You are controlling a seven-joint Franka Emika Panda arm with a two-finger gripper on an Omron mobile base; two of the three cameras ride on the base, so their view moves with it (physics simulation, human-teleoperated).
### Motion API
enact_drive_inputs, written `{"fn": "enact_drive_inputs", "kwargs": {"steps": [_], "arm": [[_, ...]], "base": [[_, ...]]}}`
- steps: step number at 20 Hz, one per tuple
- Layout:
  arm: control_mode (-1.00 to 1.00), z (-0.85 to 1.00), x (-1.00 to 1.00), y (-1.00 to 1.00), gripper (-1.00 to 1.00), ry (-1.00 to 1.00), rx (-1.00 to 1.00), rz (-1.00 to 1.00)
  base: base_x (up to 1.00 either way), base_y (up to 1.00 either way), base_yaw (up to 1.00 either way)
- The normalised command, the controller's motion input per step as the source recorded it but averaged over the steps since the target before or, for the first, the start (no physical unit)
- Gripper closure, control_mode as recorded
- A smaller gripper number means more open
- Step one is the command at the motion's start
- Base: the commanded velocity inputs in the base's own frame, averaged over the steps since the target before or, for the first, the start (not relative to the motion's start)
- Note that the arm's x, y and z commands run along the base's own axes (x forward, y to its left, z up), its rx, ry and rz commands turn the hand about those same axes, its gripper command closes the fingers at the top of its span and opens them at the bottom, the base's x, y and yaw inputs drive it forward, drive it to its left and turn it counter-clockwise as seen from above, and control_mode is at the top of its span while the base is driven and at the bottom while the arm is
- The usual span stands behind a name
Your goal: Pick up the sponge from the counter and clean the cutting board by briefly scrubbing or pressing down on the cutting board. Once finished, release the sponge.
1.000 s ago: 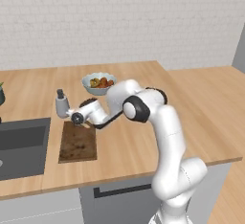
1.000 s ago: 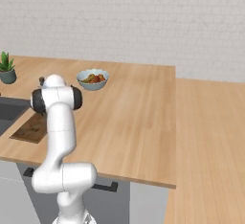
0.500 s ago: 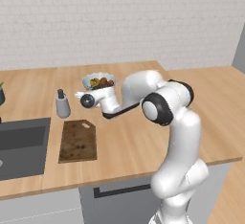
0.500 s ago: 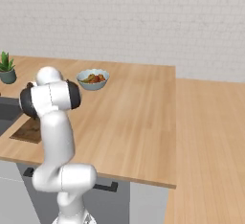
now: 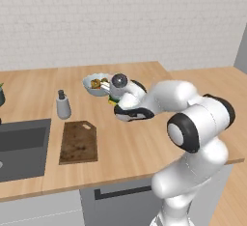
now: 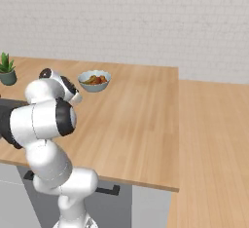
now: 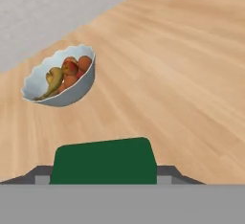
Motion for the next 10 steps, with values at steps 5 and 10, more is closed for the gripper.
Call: {"fn": "enact_drive_inputs", "kwargs": {"steps": [5,10], "arm": [[-1.00,0.27,-0.76,-0.93,1.00,0.30,0.08,0.00],[-1.00,-0.28,-0.35,-0.53,1.00,0.14,0.02,0.00]], "base": [[0.00,0.00,0.00],[0.00,0.00,0.00]]}}
